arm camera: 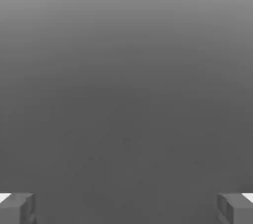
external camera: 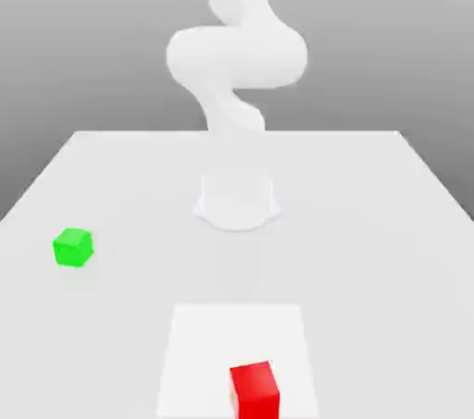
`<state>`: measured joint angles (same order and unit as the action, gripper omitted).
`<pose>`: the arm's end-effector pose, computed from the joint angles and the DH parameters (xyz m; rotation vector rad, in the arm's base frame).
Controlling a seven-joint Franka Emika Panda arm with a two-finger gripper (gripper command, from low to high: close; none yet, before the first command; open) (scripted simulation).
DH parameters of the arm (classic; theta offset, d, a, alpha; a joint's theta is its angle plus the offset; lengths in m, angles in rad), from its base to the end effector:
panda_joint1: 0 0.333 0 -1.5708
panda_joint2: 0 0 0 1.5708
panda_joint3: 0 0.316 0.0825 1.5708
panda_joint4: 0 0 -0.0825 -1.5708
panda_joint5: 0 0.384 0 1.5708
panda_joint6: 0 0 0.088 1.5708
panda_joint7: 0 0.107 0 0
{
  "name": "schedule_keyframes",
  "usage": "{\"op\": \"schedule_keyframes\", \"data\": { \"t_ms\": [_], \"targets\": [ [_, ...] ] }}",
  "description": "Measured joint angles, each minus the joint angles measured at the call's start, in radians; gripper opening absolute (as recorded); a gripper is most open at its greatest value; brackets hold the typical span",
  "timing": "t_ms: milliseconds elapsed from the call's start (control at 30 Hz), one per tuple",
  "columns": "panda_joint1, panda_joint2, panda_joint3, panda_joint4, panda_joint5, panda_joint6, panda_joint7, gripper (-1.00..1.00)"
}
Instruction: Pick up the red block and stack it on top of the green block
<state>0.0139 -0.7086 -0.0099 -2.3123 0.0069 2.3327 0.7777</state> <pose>0.3804 0.0003 0.6752 -2.4956 1.0209 -0.9439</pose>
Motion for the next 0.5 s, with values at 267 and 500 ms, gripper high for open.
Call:
{"op": "schedule_keyframes", "data": {
  "t_ms": [267,500],
  "targets": [
    [0.035,0.297,-0.022,-0.040,0.027,0.106,-0.076,0.00],
    [0.055,0.550,-0.029,-0.074,0.042,0.197,-0.135,0.00]
  ]
}}
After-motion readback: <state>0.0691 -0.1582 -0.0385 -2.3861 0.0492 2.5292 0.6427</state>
